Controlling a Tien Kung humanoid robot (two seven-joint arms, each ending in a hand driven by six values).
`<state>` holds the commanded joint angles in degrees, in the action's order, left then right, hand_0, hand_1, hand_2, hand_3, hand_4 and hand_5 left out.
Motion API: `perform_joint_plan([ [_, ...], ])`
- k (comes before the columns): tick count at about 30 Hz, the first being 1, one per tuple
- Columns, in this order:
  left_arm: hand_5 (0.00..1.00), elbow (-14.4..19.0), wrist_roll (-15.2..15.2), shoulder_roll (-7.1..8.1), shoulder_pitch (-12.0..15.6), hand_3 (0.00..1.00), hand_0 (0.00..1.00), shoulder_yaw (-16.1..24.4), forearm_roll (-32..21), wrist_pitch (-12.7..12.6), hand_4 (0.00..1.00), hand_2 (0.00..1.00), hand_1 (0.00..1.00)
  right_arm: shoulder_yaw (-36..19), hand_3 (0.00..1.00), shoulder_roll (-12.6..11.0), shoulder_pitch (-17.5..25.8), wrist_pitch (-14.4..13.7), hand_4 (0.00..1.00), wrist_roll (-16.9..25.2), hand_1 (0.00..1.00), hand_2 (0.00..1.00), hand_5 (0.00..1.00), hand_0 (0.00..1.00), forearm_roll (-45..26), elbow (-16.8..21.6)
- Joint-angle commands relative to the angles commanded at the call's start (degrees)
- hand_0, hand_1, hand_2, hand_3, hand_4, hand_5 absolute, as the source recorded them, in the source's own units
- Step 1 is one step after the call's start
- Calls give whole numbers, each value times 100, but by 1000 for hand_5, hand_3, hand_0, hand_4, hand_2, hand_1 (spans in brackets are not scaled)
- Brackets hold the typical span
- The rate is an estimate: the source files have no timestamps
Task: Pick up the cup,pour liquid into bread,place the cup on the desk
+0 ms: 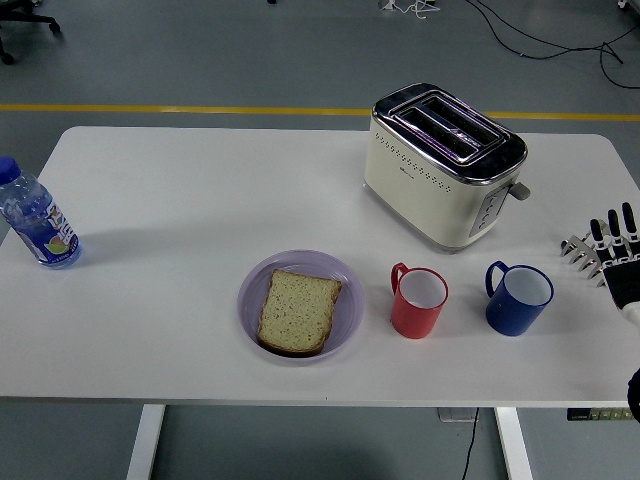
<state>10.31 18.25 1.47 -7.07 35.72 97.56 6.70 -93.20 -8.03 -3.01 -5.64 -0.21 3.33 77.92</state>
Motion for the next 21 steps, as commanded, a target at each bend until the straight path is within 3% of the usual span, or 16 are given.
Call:
perform_joint_plan([
  [21, 998, 0, -8, -6, 6, 615, 375, -47, -22, -34, 339, 469, 364, -64, 615, 13, 64, -58, 644, 50, 603, 661, 321, 662, -76, 114],
])
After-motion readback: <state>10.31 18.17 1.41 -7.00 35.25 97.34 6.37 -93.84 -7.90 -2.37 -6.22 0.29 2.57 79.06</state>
